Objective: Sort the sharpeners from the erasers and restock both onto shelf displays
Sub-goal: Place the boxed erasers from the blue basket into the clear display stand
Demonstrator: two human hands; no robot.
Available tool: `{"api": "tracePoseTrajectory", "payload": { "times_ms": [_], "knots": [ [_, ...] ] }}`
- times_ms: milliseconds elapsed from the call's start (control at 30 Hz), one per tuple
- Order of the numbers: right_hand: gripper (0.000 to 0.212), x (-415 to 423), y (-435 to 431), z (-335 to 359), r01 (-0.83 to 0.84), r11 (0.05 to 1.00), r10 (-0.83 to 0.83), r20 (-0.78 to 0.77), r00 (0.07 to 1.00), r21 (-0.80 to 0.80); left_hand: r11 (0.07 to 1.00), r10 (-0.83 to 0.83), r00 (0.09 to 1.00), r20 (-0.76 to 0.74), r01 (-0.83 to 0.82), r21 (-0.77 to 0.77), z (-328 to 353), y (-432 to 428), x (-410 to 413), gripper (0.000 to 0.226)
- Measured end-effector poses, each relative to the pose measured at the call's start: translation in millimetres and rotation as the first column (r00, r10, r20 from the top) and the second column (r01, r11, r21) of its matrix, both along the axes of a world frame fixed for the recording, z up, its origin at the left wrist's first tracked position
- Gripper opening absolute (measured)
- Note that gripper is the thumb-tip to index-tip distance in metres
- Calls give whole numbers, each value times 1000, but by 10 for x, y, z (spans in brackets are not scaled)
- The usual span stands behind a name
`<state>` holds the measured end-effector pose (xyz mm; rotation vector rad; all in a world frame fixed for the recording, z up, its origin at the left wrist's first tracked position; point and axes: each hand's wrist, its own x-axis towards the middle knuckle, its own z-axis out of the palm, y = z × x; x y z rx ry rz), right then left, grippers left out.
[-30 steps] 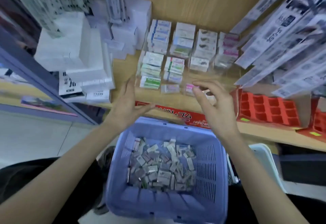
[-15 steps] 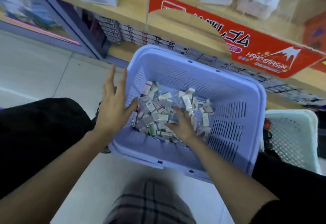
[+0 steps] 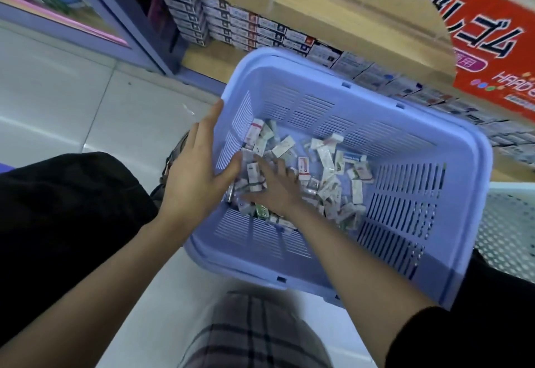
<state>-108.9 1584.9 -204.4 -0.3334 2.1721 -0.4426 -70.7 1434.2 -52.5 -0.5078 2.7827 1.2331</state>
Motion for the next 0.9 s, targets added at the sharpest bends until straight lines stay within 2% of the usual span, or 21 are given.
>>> {"api": "tracePoseTrajectory", "payload": {
  "times_ms": [100,167,267,367,467,600,700,733,800,900],
  "knots": [
    [82,56,-142,-31,29,999,-26,-66,997,38,1000,8,1000,-10,-8,21,-18,-9,6,69],
    [71,128,-157,-44,59,998,-58,-133,989,9,999,13,1000,-18,-12,32,-25,-16,8,69],
    [54,117,-91,7,153,973,-181,-160,970,-173,999,10,1000,-25,-9,34,-17,-10,15,68],
    [50,41,2,162,324,894,-378,-136,916,-308,997,23,1000,-18,-22,69,5,-6,21,68],
    [45,-42,125,365,439,841,-477,-54,877,-316,997,10,1000,-30,-7,82,37,-10,22,67],
    [51,-161,263,982,560,723,-521,212,827,-404,1000,-12,1000,-10,12,17,115,10,18,65],
    [25,-249,391,1662,453,725,-382,244,891,-519,995,-73,993,-87,67,-72,308,66,-44,56],
    [26,-284,424,1904,404,734,-340,219,914,-545,993,-105,989,-108,99,-61,432,97,-99,53],
    [42,-352,492,2397,307,775,-270,150,951,-553,982,-185,971,-149,190,18,747,171,-260,48],
    [51,-438,630,2998,226,832,-246,29,969,-506,929,-257,950,-175,293,225,1337,257,-505,45]
  ]
}}
